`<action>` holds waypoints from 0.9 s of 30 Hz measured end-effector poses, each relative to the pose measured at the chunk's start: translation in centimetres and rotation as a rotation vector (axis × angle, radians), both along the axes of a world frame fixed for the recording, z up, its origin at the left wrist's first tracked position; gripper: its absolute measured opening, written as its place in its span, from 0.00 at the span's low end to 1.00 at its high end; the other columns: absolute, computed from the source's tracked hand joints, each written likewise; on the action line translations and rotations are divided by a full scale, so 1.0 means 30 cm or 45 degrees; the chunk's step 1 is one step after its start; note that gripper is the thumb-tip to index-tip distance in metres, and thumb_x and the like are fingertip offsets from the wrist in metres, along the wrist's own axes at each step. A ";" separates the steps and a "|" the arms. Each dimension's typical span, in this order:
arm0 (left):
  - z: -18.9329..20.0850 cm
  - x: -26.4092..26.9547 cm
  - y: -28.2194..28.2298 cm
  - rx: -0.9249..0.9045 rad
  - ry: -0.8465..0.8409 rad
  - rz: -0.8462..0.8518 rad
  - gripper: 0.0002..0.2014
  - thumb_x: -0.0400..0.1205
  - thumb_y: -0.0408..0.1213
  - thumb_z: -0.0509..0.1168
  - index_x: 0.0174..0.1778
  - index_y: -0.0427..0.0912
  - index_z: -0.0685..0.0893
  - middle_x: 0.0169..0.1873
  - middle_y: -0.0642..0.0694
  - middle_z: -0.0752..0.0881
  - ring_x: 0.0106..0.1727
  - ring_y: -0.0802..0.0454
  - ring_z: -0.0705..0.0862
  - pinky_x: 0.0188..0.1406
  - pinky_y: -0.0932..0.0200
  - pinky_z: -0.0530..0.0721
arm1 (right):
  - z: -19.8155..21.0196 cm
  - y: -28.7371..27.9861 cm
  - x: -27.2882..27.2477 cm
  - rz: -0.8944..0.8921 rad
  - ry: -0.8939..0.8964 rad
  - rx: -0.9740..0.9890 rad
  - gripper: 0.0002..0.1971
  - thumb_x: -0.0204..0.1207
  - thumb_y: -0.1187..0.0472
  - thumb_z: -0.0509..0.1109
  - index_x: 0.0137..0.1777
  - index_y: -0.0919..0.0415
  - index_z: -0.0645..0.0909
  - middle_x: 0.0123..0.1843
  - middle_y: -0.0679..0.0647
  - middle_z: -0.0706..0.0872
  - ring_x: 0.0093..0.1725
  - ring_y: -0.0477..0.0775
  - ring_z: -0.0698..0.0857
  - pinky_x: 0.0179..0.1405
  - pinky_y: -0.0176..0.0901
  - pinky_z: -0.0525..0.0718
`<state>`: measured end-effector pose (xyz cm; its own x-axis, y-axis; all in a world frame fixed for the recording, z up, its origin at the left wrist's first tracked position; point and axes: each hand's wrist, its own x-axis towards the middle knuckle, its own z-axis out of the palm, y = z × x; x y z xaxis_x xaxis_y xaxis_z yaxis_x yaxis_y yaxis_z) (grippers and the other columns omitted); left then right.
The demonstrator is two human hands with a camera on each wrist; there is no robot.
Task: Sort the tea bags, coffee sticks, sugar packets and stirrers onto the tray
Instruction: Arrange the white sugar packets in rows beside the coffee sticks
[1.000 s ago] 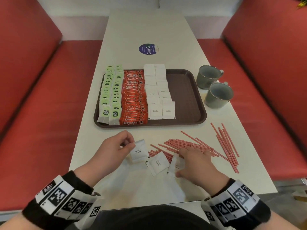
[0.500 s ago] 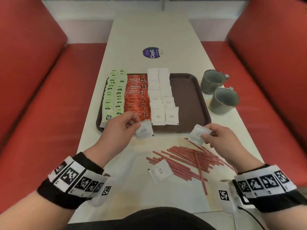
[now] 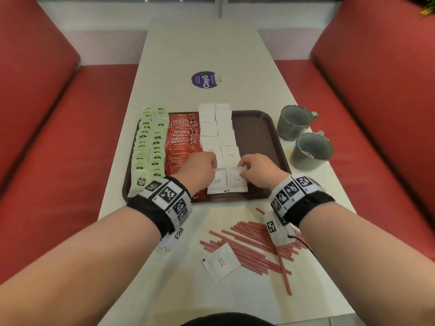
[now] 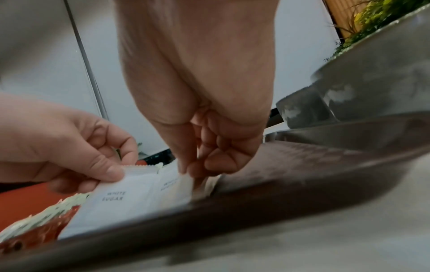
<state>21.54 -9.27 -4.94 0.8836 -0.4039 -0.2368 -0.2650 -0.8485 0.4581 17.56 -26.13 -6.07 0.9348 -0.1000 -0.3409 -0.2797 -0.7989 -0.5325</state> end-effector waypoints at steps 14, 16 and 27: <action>0.021 -0.345 0.134 0.128 0.200 -0.749 0.22 0.75 0.45 0.72 0.65 0.52 0.79 0.58 0.55 0.79 0.56 0.57 0.76 0.57 0.61 0.75 | 0.028 0.058 -0.474 0.218 -0.201 -0.184 0.03 0.76 0.55 0.70 0.47 0.53 0.82 0.41 0.44 0.79 0.42 0.47 0.77 0.42 0.39 0.72; -0.032 -0.387 0.153 0.157 0.253 -0.847 0.29 0.73 0.43 0.72 0.71 0.57 0.73 0.64 0.55 0.76 0.63 0.55 0.74 0.64 0.55 0.76 | 0.001 0.016 -0.572 0.149 -0.247 -0.147 0.02 0.76 0.58 0.71 0.43 0.53 0.82 0.38 0.43 0.80 0.39 0.45 0.77 0.39 0.37 0.72; -0.069 -0.438 0.150 0.208 0.100 -0.732 0.21 0.76 0.43 0.71 0.64 0.53 0.76 0.56 0.54 0.77 0.59 0.53 0.75 0.53 0.62 0.73 | -0.065 -0.058 -0.847 -0.057 -0.280 -0.060 0.07 0.75 0.62 0.72 0.37 0.50 0.82 0.35 0.42 0.81 0.36 0.43 0.79 0.36 0.38 0.78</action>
<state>8.39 -4.76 -7.01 0.5115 -0.7646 -0.3921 -0.6729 -0.6402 0.3707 -7.85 -27.88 -8.02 0.9804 -0.1540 -0.1231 -0.1965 -0.8140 -0.5467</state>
